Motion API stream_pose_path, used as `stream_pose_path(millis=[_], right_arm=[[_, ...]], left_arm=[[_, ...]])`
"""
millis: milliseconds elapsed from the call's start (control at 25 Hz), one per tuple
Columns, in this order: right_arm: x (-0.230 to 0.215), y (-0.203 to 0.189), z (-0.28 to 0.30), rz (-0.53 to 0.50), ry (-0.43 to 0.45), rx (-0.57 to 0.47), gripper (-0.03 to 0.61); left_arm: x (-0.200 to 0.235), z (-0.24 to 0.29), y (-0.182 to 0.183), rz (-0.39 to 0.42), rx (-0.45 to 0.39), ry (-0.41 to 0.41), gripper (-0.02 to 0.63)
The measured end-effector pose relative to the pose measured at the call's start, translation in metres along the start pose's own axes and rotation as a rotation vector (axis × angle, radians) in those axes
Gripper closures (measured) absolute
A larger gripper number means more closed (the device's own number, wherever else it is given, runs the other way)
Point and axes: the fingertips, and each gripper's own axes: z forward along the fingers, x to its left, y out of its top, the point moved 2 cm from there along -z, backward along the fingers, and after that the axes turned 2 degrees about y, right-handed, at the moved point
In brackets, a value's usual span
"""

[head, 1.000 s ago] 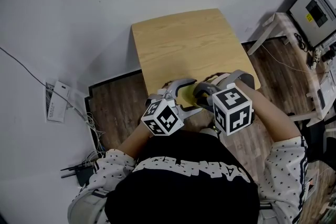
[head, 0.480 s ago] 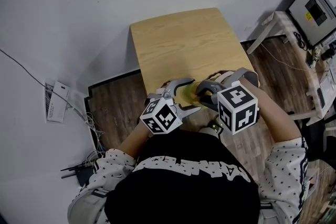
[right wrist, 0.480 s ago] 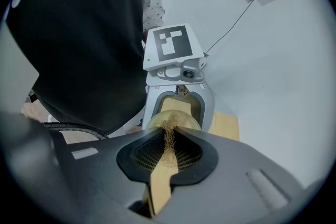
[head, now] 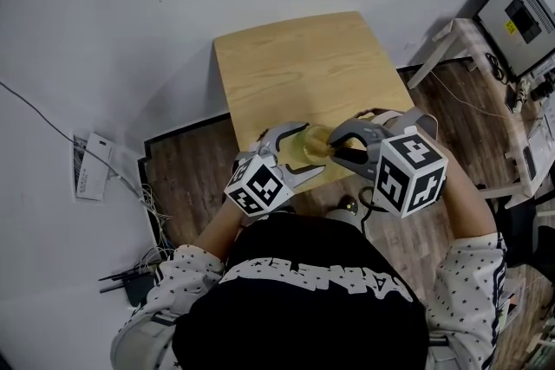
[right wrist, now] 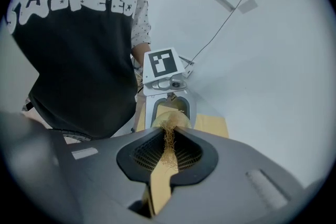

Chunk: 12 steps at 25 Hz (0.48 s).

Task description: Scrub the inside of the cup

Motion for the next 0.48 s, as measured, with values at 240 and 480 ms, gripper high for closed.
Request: stream_pose_path(millis=[240, 480], right_arm=[[-0.015, -0.004, -0.016, 0.076, -0.077, -0.099, 0.528], [-0.037, -0.015, -0.046, 0.19, -0.201, -0.24, 0.528]], left_arm=[[0.01, 0.001, -0.003, -0.034, -0.001, 0.034, 0.249], [0.019, 0.012, 0.005, -0.075, -0.027, 0.069, 0.249]])
